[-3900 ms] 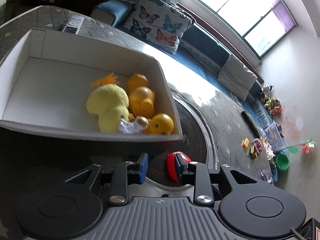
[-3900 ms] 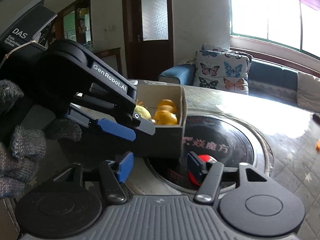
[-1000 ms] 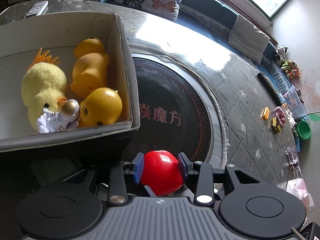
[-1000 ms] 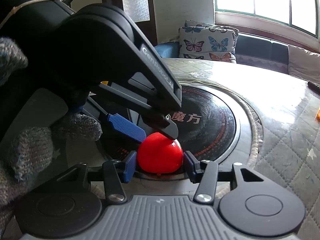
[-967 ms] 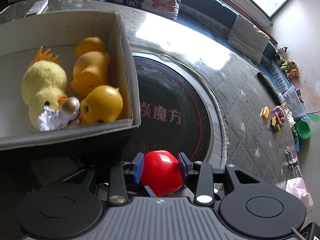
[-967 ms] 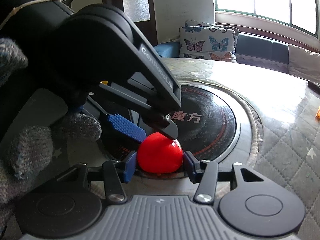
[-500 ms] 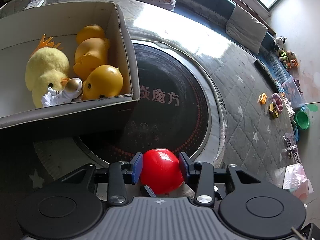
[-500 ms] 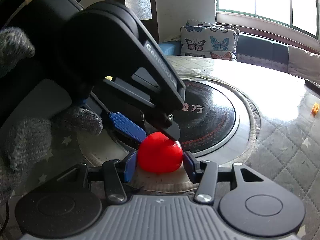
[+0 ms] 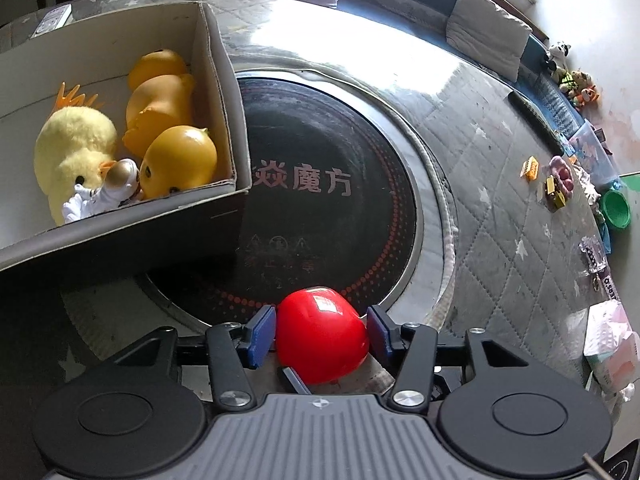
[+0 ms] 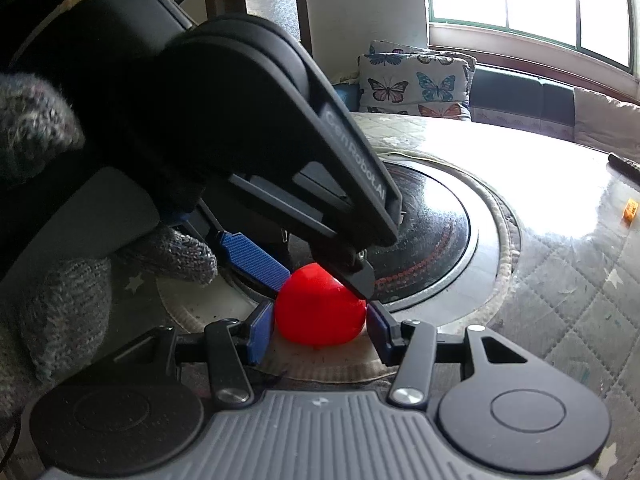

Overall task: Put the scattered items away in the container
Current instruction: 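Lift the red ball with the left gripper and carry it over the box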

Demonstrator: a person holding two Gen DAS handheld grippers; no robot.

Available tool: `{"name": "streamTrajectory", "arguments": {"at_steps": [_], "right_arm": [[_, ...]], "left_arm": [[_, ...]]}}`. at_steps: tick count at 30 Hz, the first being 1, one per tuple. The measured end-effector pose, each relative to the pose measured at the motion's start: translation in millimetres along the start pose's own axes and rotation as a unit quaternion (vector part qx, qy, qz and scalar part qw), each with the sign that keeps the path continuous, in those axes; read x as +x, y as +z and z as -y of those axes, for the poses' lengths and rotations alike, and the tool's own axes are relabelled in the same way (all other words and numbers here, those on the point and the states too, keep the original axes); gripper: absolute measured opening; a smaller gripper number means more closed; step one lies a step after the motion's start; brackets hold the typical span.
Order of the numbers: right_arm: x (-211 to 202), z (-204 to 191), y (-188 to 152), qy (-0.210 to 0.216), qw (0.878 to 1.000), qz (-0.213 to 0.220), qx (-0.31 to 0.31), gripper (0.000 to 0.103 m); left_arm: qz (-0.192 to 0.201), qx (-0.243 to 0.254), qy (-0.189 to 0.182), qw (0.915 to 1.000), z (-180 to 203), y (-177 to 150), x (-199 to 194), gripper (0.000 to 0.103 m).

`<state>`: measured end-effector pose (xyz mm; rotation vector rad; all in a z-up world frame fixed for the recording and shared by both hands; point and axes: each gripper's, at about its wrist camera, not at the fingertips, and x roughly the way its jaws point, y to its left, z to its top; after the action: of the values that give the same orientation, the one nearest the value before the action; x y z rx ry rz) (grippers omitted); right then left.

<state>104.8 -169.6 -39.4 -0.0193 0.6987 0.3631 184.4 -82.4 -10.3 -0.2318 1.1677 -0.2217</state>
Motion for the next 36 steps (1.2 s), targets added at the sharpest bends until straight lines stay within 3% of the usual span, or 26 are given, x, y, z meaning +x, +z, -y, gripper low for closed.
{"name": "streamTrajectory", "arguments": {"at_steps": [16, 36], "right_arm": [[-16.6, -8.2, -4.2, -0.003, 1.0, 0.01, -0.004, 0.05], [-37.9, -47.2, 13.0, 0.003, 0.997, 0.05, -0.063, 0.05]], "left_arm": [[0.012, -0.024, -0.027, 0.9993, -11.6, -12.0, -12.9, 0.053], [0.071, -0.052, -0.054, 0.9947, -41.3, -22.0, -69.4, 0.053]]}}
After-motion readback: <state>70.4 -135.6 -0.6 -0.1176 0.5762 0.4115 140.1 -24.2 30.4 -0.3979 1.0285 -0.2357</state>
